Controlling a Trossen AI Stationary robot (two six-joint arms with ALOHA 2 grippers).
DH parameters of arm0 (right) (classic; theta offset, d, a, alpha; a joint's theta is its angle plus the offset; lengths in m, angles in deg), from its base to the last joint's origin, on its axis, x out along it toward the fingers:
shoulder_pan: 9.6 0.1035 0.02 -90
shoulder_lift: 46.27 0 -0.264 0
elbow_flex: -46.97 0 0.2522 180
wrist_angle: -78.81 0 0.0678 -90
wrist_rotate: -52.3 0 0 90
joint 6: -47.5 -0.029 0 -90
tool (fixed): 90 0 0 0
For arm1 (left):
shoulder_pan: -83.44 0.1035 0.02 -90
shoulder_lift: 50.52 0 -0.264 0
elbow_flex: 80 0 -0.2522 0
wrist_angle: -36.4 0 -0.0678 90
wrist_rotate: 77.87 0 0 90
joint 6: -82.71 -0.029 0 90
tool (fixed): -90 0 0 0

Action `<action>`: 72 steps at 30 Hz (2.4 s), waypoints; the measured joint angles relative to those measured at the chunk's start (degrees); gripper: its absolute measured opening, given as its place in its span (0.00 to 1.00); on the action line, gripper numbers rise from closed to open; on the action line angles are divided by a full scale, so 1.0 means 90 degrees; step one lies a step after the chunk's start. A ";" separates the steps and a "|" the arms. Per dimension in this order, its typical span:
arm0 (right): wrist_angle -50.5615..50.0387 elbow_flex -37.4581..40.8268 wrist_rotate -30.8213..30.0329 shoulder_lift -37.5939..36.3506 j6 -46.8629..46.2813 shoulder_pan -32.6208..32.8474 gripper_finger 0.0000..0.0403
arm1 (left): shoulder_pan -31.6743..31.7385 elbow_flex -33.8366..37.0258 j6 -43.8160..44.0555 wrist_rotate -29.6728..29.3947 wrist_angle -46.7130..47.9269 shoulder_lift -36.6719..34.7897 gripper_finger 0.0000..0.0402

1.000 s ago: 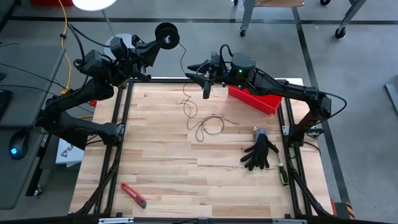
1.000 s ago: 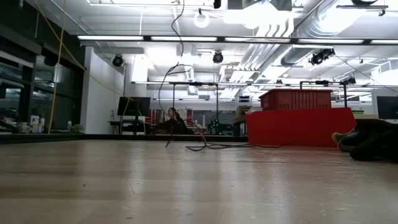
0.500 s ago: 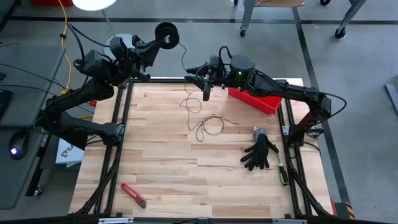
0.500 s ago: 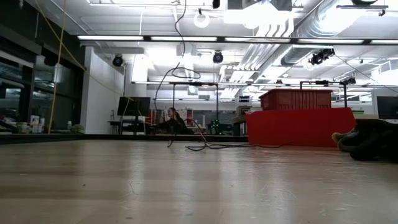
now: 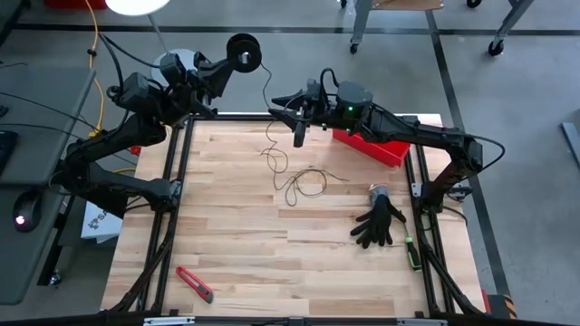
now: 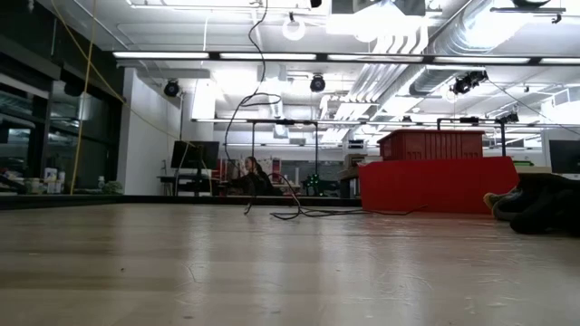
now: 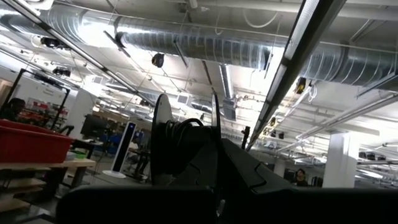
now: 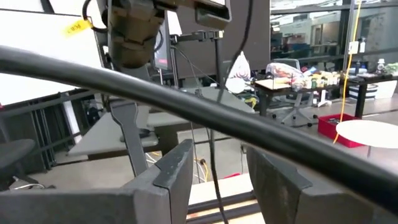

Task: Coil cords
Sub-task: Coil the black wire on the spool

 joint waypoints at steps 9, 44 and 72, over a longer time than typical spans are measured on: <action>0.0095 0.0002 -0.0034 0.0064 -0.0187 0.0000 0.35 | 0.0000 0.0002 0.0165 0.0007 -0.0021 0.0103 0.00; 0.1247 0.0000 -0.0047 0.0332 -0.0333 0.0660 0.00 | 0.0019 0.0005 0.2493 0.0016 -0.0262 0.0227 0.00; 0.1464 -0.1061 0.0111 0.1044 0.0338 0.1117 0.00 | -0.0569 0.0002 0.6276 -0.0014 0.1031 0.0020 0.00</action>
